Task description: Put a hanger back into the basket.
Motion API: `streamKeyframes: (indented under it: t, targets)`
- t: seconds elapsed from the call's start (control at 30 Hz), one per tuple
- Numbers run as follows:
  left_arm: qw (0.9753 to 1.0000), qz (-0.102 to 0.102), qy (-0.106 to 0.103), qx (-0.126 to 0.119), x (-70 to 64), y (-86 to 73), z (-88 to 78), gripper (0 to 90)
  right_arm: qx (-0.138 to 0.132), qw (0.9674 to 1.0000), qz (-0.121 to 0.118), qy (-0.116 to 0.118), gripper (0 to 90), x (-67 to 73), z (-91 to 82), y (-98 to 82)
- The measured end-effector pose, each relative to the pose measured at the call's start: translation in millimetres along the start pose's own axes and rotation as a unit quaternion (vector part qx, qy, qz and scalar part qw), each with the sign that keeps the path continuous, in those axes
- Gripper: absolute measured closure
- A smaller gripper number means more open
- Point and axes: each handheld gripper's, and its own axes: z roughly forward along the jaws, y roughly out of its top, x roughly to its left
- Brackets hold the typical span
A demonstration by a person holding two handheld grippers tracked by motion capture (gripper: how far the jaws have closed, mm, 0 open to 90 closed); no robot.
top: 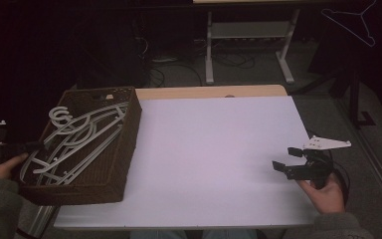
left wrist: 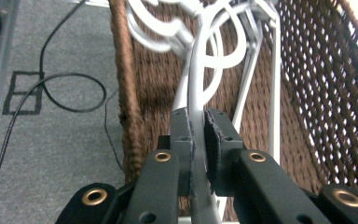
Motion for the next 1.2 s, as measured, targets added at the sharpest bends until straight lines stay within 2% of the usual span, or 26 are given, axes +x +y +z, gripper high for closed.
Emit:
streamKeyframes:
  t: [0.1, 0.17, 0.23, 0.33, 0.37, 0.47, 0.63, 0.83, 0.87, 0.93, 1.0, 1.03, 1.2]
  targets:
    - [0.9999, 0.007, -0.001, 0.014, 0.6, -4.1, 3.1, 78.1, 0.001, 1.0000, 0.000, -0.001, 15.4, 0.7, 0.1, 0.5]
    - [0.9992, 0.021, 0.010, 0.031, -2.3, -4.8, 6.4, 74.0, 0.002, 1.0000, -0.001, 0.000, 15.4, 1.1, 0.5, 0.8]
    - [0.9985, 0.035, 0.018, 0.038, -6.9, -3.1, 7.2, 69.7, 0.002, 1.0000, -0.001, 0.001, 15.4, 1.7, 0.7, 1.1]
    - [0.9984, 0.044, 0.020, 0.031, -11.4, -1.1, 4.8, 63.9, -0.001, 1.0000, -0.002, 0.001, 15.4, 2.0, 0.2, 1.4]
    - [0.9986, 0.044, 0.011, 0.027, -12.3, -0.7, 3.1, 64.0, -0.001, 1.0000, -0.001, 0.001, 15.4, 2.1, -0.2, 1.4]
    - [0.9985, 0.052, 0.004, 0.015, -17.3, 1.2, -1.7, 60.7, -0.002, 1.0000, -0.001, 0.001, 15.4, 1.4, -1.1, 1.3]
    - [0.9969, 0.078, -0.005, 0.009, -32.7, 1.7, -5.6, 59.4, -0.006, 1.0000, -0.004, 0.000, 15.4, 1.7, -1.8, 2.2]
    - [0.9921, 0.121, -0.030, -0.013, -64.3, -1.8, -8.5, 56.6, -0.005, 1.0000, -0.004, 0.000, 15.3, 2.5, -1.4, 3.2]
    - [0.9917, 0.123, -0.035, -0.016, -70.3, -2.9, -8.6, 56.0, -0.005, 1.0000, -0.004, -0.001, 15.3, 2.8, -1.3, 3.3]
    - [0.9891, 0.140, -0.042, -0.016, -81.0, -4.8, -8.2, 55.5, -0.005, 1.0000, -0.003, 0.000, 15.3, 3.6, -1.8, 3.8]
    - [0.9875, 0.147, -0.050, -0.024, -92.1, -7.3, -8.7, 53.5, -0.006, 1.0000, -0.006, -0.001, 15.3, 3.9, -2.4, 4.2]
    - [0.9855, 0.160, -0.054, -0.023, -97.9, -8.4, -9.0, 53.2, -0.007, 1.0000, -0.006, -0.001, 15.3, 4.3, -3.0, 4.4]
    - [0.9811, 0.178, -0.068, -0.035, -122.0, -15.4, -6.5, 50.8, -0.010, 0.9999, -0.009, -0.003, 15.3, 7.2, -5.7, 5.5]
